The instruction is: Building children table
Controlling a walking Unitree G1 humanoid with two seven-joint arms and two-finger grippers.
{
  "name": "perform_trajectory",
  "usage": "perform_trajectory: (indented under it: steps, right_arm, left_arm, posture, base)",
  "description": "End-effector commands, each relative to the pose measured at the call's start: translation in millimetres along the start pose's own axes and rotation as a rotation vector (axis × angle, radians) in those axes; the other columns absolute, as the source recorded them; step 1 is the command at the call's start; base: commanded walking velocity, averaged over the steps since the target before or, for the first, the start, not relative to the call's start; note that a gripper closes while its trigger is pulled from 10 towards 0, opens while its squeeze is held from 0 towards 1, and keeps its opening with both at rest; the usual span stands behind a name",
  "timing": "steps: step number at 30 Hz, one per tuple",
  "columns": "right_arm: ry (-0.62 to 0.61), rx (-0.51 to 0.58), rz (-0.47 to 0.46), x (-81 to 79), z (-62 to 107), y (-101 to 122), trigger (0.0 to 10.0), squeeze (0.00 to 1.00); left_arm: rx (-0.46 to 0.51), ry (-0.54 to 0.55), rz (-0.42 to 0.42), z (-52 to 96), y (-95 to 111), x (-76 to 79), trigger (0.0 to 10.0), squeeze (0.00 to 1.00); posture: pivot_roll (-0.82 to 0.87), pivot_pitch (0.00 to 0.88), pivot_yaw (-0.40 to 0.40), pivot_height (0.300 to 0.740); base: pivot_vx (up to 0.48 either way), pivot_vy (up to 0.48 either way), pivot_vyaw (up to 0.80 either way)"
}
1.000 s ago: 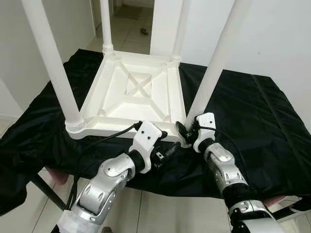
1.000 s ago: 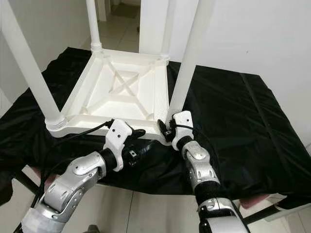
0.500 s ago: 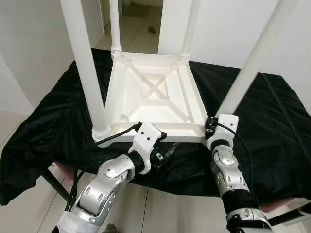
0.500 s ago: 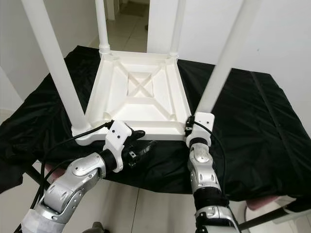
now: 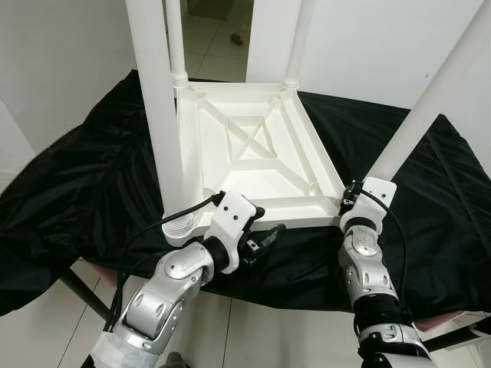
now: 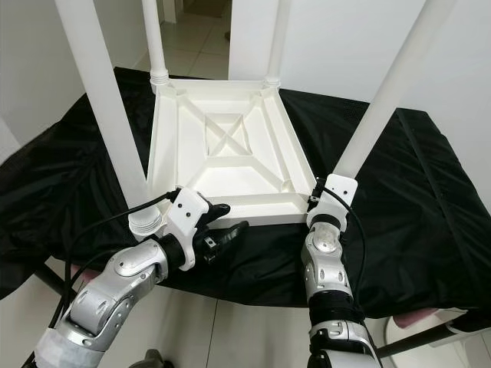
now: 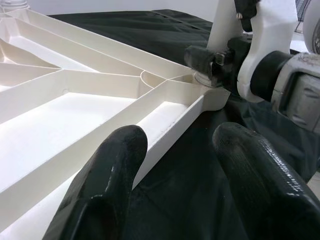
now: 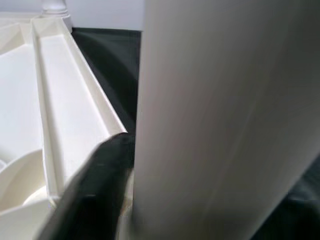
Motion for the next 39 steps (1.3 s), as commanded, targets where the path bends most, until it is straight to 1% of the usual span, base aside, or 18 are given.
perform_trajectory:
  steps: [1,2,3,4,6,7,14,16,20,22,25,26,31,33,34,35,37,39]
  right_arm:
    - [0.004,0.030,-0.006,0.7,3.1,3.8,10.0,1.00]
    - [0.004,0.030,-0.006,0.7,3.1,3.8,10.0,1.00]
    - [-0.001,0.073,-0.010,3.3,6.6,9.3,10.0,1.00]
    - [0.003,0.110,-0.006,4.4,9.9,13.9,10.0,0.74]
    - [0.003,0.110,-0.006,4.4,9.9,13.9,10.0,0.74]
    - [-0.004,0.150,-0.010,7.1,14.0,18.6,10.0,0.00]
    - [0.004,0.175,0.007,17.4,35.3,15.7,10.0,0.00]
    - [0.030,0.170,0.020,24.1,52.6,10.0,10.0,0.00]
    - [0.033,0.160,0.018,29.3,61.4,6.7,10.0,0.00]
    - [0.038,0.152,0.024,33.0,69.3,4.0,10.0,0.00]
    - [0.043,0.147,0.024,33.7,71.7,3.1,10.0,0.00]
    - [0.067,0.137,0.039,35.7,78.7,0.6,10.0,0.00]
    - [0.073,0.134,0.045,36.5,80.8,0.1,10.0,0.00]
    - [0.112,0.138,0.035,33.6,80.9,2.7,10.0,0.00]
    - [0.112,0.138,0.035,33.6,80.9,2.7,10.0,0.00]
    - [0.155,0.131,0.014,28.6,81.0,4.2,10.0,0.00]
    - [0.169,0.126,0.009,26.8,81.2,4.1,10.0,0.00]
    - [0.222,0.111,-0.006,19.8,82.4,2.8,10.0,0.00]
  left_arm:
    - [0.000,0.004,-0.004,0.4,1.0,-0.7,10.0,0.00]
    - [0.000,0.004,-0.004,0.4,1.0,-0.7,10.0,0.00]
    - [-0.001,0.005,-0.004,0.5,0.7,-0.5,10.0,0.00]
    - [-0.001,0.006,-0.003,0.8,0.5,-0.4,10.0,0.00]
    - [-0.001,0.006,-0.003,0.8,0.5,-0.4,10.0,0.00]
    - [-0.002,0.006,-0.003,0.9,0.3,-0.3,10.0,0.00]
    - [-0.003,0.005,-0.001,1.7,-0.4,0.4,10.0,0.00]
    - [-0.006,0.003,-0.002,2.1,-1.1,0.0,10.0,0.00]
    - [-0.007,0.005,-0.003,1.7,-2.2,-0.7,10.0,0.00]
    - [-0.006,0.020,-0.007,0.9,-2.9,-3.0,10.0,0.00]
    - [-0.005,0.027,-0.008,0.6,-3.0,-4.2,10.0,0.00]
    - [-0.031,0.078,-0.049,-0.7,-6.9,-13.0,10.0,0.00]
    - [-0.042,0.095,-0.066,-1.1,-8.4,-16.3,10.0,0.00]
    - [-0.089,0.193,-0.097,-1.2,-14.7,-33.9,10.0,0.00]
    - [-0.089,0.193,-0.097,-1.2,-14.7,-33.9,10.0,0.00]
    - [-0.095,0.222,-0.101,2.2,-16.1,-41.0,10.0,0.00]
    - [-0.089,0.214,-0.100,3.8,-15.7,-40.6,10.0,0.00]
    - [-0.070,0.185,-0.102,11.4,-15.5,-37.3,10.0,0.00]
  posture:
    - [0.08,0.021,-0.059,0.740]
    - [0.08,0.021,-0.059,0.740]
    - [0.08,0.023,-0.061,0.740]
    - [0.08,0.023,-0.062,0.740]
    - [0.08,0.023,-0.062,0.740]
    - [0.08,0.023,-0.062,0.740]
    - [0.07,0.029,-0.061,0.740]
    - [0.06,0.034,-0.056,0.740]
    - [0.06,0.033,-0.055,0.740]
    - [0.06,0.032,-0.053,0.740]
    - [0.06,0.031,-0.051,0.740]
    - [0.05,0.034,-0.046,0.740]
    - [0.05,0.034,-0.046,0.740]
    - [0.04,0.031,-0.041,0.740]
    - [0.04,0.031,-0.041,0.740]
    - [0.04,0.032,-0.040,0.740]
    - [0.04,0.032,-0.040,0.740]
    - [0.05,0.034,-0.042,0.740]
  base:
    - [0.000,0.000,0.00]
    - [0.000,0.000,0.00]
    - [0.000,0.000,0.00]
    - [0.000,0.000,0.00]
    - [0.000,0.000,0.00]
    - [0.000,0.000,0.00]
    - [0.000,0.000,0.00]
    - [0.000,0.000,0.00]
    - [0.000,0.000,0.00]
    - [0.000,0.000,0.00]
    - [0.000,0.000,0.00]
    - [0.000,0.000,0.00]
    - [0.000,0.000,0.00]
    - [0.000,0.000,0.00]
    - [0.000,0.000,0.00]
    - [0.000,0.000,0.00]
    - [0.000,0.000,0.00]
    - [0.000,0.000,0.00]
Point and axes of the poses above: a point about 5 cm out from each wrist's last joint towards the gripper, its own z axis pointing back from the gripper into the wrist, its own y axis along the axis of the wrist's last joint, x = y × z, the point moved 2 cm from there along -z, pointing out of the wrist towards the gripper, and after that the axes turned 6 degrees about -z, right-handed, at the moved point
